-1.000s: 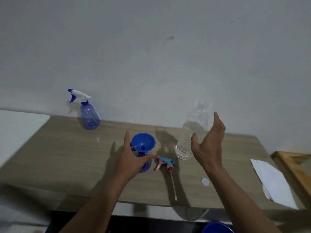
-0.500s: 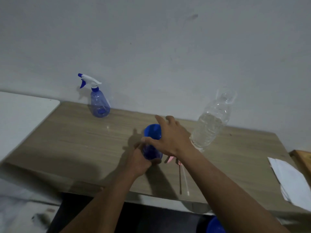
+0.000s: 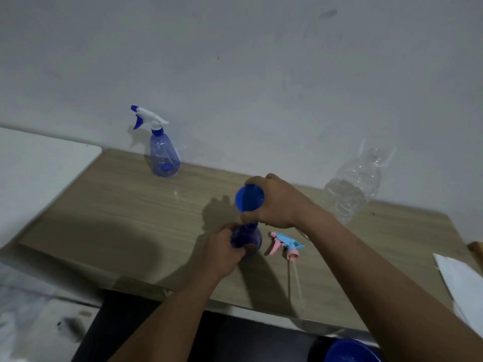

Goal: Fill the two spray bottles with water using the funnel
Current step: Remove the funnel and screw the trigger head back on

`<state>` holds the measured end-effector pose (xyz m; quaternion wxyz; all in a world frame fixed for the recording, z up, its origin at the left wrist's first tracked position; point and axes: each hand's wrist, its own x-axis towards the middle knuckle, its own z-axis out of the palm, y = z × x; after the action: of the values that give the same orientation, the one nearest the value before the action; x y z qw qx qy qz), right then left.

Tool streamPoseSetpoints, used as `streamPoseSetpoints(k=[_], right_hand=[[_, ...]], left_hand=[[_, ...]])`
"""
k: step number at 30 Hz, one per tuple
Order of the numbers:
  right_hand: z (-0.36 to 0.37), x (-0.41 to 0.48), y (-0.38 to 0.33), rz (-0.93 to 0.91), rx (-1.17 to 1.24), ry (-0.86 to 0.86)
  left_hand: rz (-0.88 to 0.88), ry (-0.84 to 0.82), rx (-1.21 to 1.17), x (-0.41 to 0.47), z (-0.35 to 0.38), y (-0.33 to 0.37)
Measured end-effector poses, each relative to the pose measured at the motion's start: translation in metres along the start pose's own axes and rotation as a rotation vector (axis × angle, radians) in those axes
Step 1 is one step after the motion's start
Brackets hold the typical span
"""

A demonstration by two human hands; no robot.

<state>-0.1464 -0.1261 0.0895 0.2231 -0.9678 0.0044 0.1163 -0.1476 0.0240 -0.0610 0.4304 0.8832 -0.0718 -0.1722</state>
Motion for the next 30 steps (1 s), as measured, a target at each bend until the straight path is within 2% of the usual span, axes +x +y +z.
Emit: streamPoseSetpoints(k=[10,16,23,26,30], right_hand=[[-0.014,-0.001,0.018,0.019,0.095,-0.012],[-0.020,-0.012,0.042,0.135,0.453,0.102],[0.026,0.009,0.065,0.269,0.661,0.298],[0.054,0.022,0.077,0.289,0.653,0.383],[0.088,0.037,0.089,0.334,0.456,0.317]], left_hand=[[0.060,0.022,-0.080,-0.003,0.001,-0.004],[0.114,0.020,-0.090,-0.002,-0.002,-0.004],[0.159,0.049,-0.111,-0.003,-0.002,-0.002],[0.182,0.065,-0.099,-0.005,-0.003,0.000],[0.216,0.066,-0.118,-0.006,-0.004,0.002]])
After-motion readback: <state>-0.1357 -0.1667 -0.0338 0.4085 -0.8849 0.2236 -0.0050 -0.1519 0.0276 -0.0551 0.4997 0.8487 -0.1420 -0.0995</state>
